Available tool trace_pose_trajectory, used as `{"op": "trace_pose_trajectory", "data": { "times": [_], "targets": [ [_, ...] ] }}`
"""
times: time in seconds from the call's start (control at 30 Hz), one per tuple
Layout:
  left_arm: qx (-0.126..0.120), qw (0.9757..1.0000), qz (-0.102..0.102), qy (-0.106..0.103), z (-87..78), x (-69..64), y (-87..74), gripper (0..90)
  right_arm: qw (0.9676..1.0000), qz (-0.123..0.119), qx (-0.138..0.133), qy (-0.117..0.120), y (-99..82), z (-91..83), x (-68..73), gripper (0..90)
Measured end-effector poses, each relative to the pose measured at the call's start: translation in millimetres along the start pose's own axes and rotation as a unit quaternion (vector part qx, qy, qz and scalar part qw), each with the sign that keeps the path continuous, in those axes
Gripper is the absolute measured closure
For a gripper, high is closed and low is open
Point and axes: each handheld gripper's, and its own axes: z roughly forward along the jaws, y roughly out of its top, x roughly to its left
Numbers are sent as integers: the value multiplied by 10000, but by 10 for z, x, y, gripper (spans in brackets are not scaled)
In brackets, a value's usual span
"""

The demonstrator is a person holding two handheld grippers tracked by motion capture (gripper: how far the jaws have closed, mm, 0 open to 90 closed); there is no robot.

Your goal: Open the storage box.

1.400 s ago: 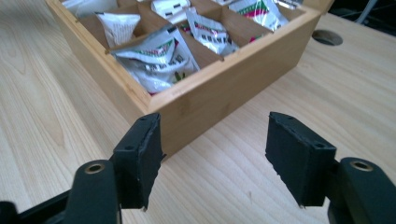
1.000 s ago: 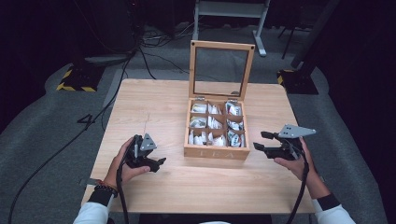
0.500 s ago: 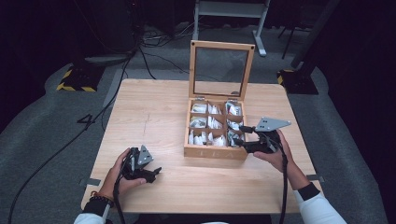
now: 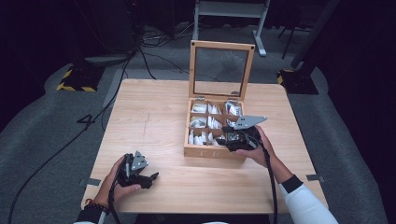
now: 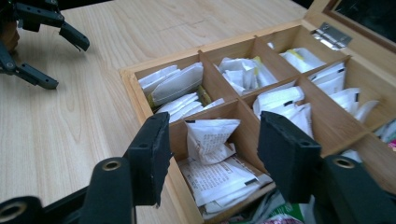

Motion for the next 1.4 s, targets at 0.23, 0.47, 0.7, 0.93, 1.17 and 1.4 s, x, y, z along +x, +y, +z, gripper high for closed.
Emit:
{"op": "trace_pose_trajectory", "data": {
  "times": [0.23,0.47,0.7,0.93,1.17,1.4],
  "targets": [
    [-139,9993,-308,-166,19,9,-50,172,9995,-98,276,88,16,175,-11,481],
    [-150,9994,-279,-145,15,-2,-53,171,9987,-78,486,147,53,319,-36,527],
    [-142,9991,-352,-213,23,15,-52,171,9981,-87,588,137,63,395,-44,532],
    [-109,9991,-324,-246,24,25,-47,170,9963,-118,851,60,80,455,-34,545],
    [-97,9991,-309,-291,31,25,-39,169,9923,-72,1238,-41,74,501,-32,618],
    [-106,9989,-312,-323,44,23,-28,164,9901,-320,1360,-151,94,547,0,569]
  ]
}}
